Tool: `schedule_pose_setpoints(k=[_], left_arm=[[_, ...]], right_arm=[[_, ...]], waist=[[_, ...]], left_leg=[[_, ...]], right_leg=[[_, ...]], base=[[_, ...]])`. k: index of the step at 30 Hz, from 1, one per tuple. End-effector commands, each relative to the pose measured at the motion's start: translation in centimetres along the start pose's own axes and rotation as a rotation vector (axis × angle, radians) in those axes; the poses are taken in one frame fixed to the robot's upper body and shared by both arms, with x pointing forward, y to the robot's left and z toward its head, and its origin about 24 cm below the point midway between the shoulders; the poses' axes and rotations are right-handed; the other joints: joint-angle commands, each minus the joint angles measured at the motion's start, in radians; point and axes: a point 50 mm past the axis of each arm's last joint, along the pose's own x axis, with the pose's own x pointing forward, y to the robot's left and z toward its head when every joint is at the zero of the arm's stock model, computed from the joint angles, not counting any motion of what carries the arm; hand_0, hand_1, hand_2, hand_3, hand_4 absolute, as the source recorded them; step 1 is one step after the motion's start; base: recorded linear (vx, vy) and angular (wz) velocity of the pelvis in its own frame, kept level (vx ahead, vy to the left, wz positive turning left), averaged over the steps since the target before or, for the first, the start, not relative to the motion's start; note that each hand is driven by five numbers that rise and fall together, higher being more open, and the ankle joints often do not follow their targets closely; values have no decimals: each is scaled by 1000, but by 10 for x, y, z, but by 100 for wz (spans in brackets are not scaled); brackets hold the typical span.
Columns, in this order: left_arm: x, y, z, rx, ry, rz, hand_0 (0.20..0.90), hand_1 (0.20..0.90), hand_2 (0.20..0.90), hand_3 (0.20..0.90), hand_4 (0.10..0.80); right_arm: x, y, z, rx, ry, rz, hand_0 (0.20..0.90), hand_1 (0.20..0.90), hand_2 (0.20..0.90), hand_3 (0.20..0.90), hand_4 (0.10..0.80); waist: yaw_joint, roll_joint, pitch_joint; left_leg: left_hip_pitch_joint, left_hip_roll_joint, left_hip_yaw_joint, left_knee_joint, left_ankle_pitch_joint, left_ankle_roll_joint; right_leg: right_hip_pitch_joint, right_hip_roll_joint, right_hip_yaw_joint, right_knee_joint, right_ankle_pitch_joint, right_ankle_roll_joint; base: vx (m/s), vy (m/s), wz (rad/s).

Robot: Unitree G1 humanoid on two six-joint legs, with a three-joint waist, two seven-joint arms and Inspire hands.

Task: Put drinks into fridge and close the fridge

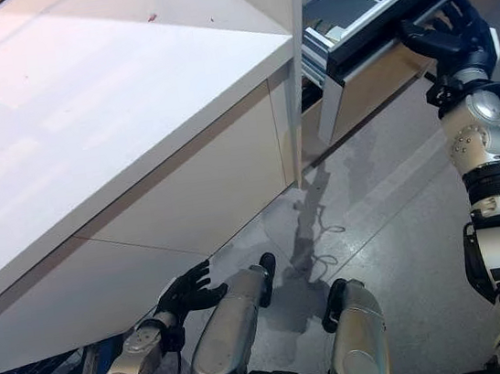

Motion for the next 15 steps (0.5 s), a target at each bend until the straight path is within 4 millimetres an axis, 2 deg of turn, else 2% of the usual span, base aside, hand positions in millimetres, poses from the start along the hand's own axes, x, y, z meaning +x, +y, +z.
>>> schedule_pose_setpoints(k=[1, 3, 4, 9, 15], left_arm=[[-22, 17, -33, 81, 77, 9, 900, 900, 900, 900, 800], [-22, 17, -34, 89, 82, 7, 900, 900, 900, 900, 800], [-22, 18, -34, 94, 82, 7, 900, 900, 900, 900, 800], [-24, 19, -37, 109, 97, 12, 900, 900, 900, 900, 800], [-24, 21, -40, 98, 112, 21, 900, 900, 900, 900, 800]], right_arm=[[4, 60, 62, -14, -230, 280, 900, 900, 900, 900, 800], [4, 61, 60, -23, -225, 278, 900, 900, 900, 900, 800], [4, 60, 60, -28, -229, 273, 900, 900, 900, 900, 800], [2, 53, 62, -33, -282, 195, 900, 900, 900, 900, 800], [-16, 55, 74, 50, -468, 109, 900, 900, 900, 900, 800]], waist=[[66, -28, -70], [66, -31, -76], [65, -28, -78], [57, -36, -101], [15, -41, -129]], left_leg=[[107, -31, 85, -34, -174, 103], [121, -31, 83, -46, -175, 103], [116, -28, 86, -59, -148, 106], [154, -27, 87, -83, -154, 112], [199, -18, 105, -130, -148, 116]], right_leg=[[67, 56, -29, 21, -31, -64], [83, 57, -28, 2, -28, -60], [82, 56, -41, -13, -2, -67], [120, 59, -34, -52, 7, -55], [151, 83, 3, -124, 32, -37]], base=[[66, 11, 16], [13, 21, 7], [-17, 30, 6], [42, 3, 15], [6, -8, -11]])
